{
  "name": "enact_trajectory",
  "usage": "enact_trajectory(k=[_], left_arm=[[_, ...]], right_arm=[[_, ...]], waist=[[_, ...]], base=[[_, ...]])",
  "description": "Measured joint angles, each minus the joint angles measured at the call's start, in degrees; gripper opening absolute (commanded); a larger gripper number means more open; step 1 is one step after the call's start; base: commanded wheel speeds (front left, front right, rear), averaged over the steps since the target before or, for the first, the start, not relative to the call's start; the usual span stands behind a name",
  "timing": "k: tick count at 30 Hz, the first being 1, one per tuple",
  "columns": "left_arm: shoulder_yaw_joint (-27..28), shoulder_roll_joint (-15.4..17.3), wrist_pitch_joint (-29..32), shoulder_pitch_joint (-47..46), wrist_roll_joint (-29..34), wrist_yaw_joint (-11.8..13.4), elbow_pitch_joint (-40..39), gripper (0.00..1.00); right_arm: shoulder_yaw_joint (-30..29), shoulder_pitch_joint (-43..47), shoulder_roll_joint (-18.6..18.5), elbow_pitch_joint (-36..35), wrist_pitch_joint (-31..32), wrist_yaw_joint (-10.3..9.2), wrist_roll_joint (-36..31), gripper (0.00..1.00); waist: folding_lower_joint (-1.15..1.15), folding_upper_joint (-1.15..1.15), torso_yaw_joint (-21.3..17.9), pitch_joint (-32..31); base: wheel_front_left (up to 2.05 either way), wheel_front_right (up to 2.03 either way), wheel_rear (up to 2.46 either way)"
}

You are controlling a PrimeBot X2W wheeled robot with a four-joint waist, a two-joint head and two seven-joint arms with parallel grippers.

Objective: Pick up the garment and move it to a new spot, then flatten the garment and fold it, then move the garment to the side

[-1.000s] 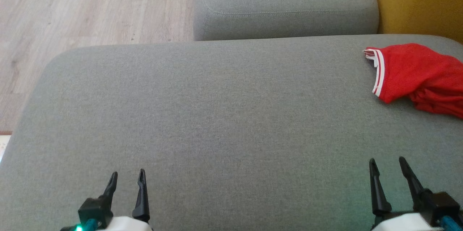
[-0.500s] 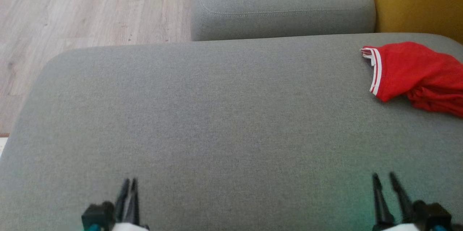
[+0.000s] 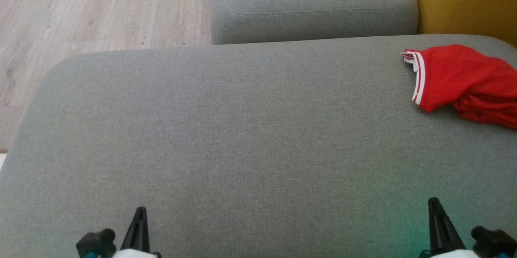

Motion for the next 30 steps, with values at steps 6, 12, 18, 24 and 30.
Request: enact_trajectory(k=[6,12,18,24,30], left_arm=[[0.81,-0.01,0.82,-0.59,-4.00,-0.57,-0.01,0.00],[1.14,-0.04,1.79,-1.42,-7.97,-1.09,-0.01,0.00],[1.83,-0.05,2.86,-1.88,-11.92,-1.62,-0.01,0.00],[2.69,-0.07,3.66,-2.65,-15.96,-2.10,-0.01,0.00],[3.04,-0.08,4.65,-3.16,-19.83,-2.61,0.00,0.00]], right_arm=[[-0.15,-1.13,0.00,-0.01,0.71,0.00,4.38,0.00],[-0.27,-1.48,0.00,0.00,1.49,0.00,8.70,0.00],[-0.44,-2.61,0.01,0.00,2.57,0.00,13.00,0.00],[-0.67,-3.35,0.01,0.03,3.68,0.00,17.31,0.00],[-0.87,-3.77,0.01,0.05,4.36,0.00,21.62,0.00]], waist=[[0.00,0.00,-0.12,0.15],[0.00,0.00,-0.25,0.31],[0.00,0.00,-0.38,0.46],[0.00,0.00,-0.51,0.61],[0.00,0.00,-0.64,0.76]], base=[[0.00,0.00,0.00],[0.00,0.00,0.00],[0.00,0.00,0.00],[0.00,0.00,0.00],[0.00,0.00,0.00]])
